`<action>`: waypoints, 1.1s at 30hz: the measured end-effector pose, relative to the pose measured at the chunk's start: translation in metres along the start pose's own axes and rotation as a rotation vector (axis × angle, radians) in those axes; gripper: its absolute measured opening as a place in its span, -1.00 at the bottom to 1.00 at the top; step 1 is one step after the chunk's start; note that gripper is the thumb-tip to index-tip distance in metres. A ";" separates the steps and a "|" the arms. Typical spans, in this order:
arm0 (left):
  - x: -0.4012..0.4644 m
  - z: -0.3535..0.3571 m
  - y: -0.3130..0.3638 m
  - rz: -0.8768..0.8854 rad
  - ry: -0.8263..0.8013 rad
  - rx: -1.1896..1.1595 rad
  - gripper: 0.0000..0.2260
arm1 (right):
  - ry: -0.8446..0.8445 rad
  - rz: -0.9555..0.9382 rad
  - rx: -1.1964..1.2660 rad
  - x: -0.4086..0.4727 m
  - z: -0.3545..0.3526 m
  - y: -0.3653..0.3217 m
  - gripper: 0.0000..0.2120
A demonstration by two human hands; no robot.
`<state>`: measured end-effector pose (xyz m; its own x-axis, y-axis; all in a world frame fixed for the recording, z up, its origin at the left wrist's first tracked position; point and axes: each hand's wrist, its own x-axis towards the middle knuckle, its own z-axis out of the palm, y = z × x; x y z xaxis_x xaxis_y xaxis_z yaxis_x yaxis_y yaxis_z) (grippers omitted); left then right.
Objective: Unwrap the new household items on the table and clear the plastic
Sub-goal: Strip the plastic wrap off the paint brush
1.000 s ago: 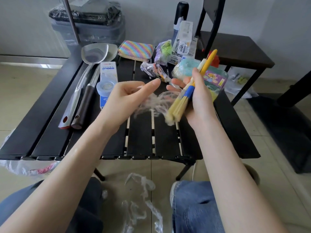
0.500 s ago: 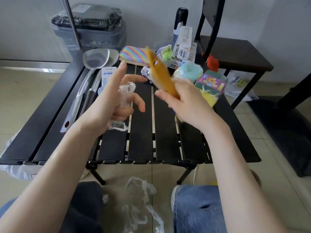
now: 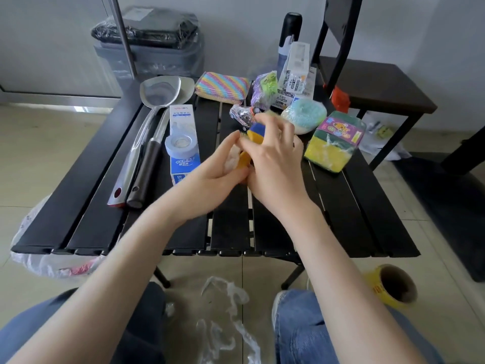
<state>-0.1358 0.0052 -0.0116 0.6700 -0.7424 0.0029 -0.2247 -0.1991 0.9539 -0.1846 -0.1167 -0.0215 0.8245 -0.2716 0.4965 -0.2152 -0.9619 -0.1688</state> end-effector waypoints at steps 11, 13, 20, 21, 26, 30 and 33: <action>0.000 0.016 -0.022 -0.023 0.120 0.296 -0.61 | -0.299 0.576 0.922 0.009 0.012 -0.002 -0.73; -0.001 0.008 -0.018 -0.060 0.032 0.374 -0.55 | -0.316 0.590 0.923 0.011 0.015 0.000 -0.74; -0.007 -0.021 -0.011 -0.126 -0.147 0.502 -0.59 | -0.292 0.572 0.911 0.014 0.019 0.002 -0.63; -0.008 -0.023 -0.012 -0.117 -0.140 0.497 -0.60 | -0.290 0.567 0.897 0.014 0.019 0.001 -0.58; -0.015 -0.038 -0.006 0.014 -0.031 0.163 -0.75 | -0.337 0.444 0.735 0.015 0.019 -0.005 -0.49; -0.016 -0.056 -0.001 0.073 -0.014 -0.115 -0.71 | -0.457 0.406 0.554 0.018 0.023 -0.005 -0.58; -0.020 -0.071 0.002 0.071 -0.049 -0.334 -0.64 | -0.428 0.405 0.473 0.017 0.024 -0.006 -0.62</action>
<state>-0.0996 0.0657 0.0112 0.6247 -0.7780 0.0664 -0.0201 0.0689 0.9974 -0.1570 -0.1145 -0.0323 0.8809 -0.4717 -0.0398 -0.3765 -0.6471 -0.6630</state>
